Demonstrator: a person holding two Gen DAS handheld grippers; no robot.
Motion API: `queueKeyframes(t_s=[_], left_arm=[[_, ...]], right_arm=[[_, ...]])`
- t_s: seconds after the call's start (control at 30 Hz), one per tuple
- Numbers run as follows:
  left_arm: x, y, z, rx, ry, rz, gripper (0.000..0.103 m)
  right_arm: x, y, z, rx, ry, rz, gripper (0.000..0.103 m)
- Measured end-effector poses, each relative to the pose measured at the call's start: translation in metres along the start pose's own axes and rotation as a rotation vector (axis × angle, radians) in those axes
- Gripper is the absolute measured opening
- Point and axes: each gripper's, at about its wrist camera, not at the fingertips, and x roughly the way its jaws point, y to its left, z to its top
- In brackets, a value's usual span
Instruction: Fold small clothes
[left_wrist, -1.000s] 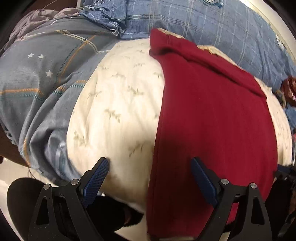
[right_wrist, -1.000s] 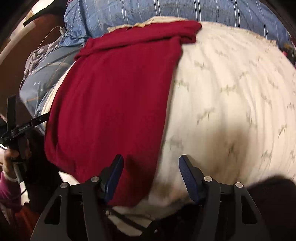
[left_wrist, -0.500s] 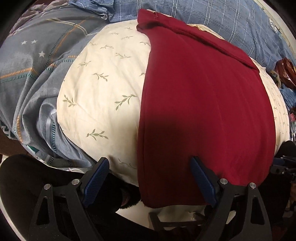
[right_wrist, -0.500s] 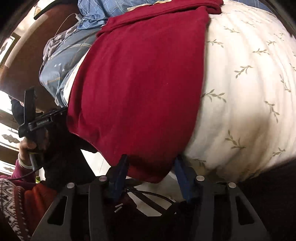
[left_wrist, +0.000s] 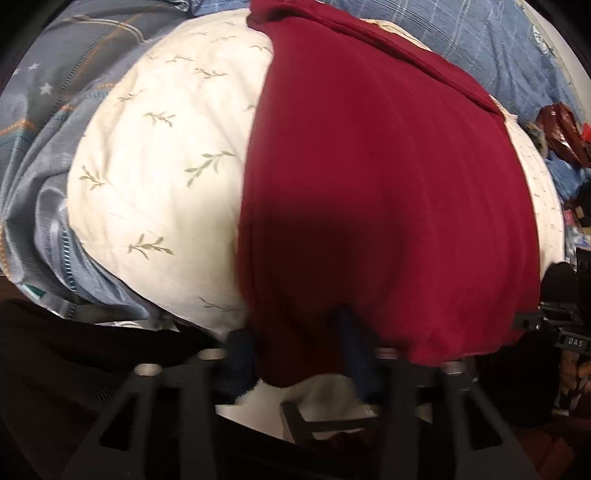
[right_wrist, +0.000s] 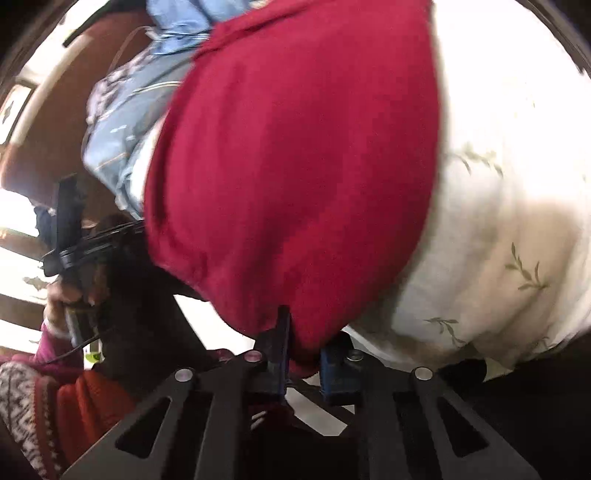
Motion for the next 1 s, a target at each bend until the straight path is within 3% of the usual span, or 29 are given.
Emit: queueKeyframes(t_s=[0.07, 0.2, 0.33, 0.53, 0.63, 0.77, 0.97, 1.0], left_arm=[[-0.006, 0.005, 0.002, -0.019, 0.000, -0.031, 0.008], [-0.032, 0.010, 0.012, -0.025, -0.059, -0.082, 0.006], [-0.067, 0.003, 0.040, -0.005, -0.189, -0.138, 0.006], [-0.092, -0.003, 0.103, 0.004, -0.392, -0.156, 0.006], [-0.086, -0.005, 0.145, -0.008, -0.466, -0.152, 0.006], [-0.062, -0.005, 0.192, -0.040, -0.523, -0.119, 0.005], [0.004, -0.006, 0.263, -0.110, -0.499, -0.089, 0.006], [0.017, -0.004, 0.276, -0.119, -0.486, -0.094, 0.007]], right_arm=[[-0.013, 0.008, 0.002, -0.029, -0.025, 0.010, 0.011], [-0.043, 0.020, 0.015, -0.056, -0.110, 0.051, 0.011], [-0.079, 0.023, 0.042, -0.057, -0.239, 0.102, 0.010], [-0.113, 0.016, 0.102, -0.049, -0.440, 0.049, 0.010], [-0.116, 0.012, 0.142, -0.023, -0.513, -0.004, 0.010], [-0.110, -0.007, 0.195, 0.035, -0.546, -0.069, 0.010], [-0.083, -0.031, 0.270, 0.078, -0.547, -0.145, 0.010], [-0.075, -0.041, 0.283, 0.105, -0.537, -0.145, 0.014]])
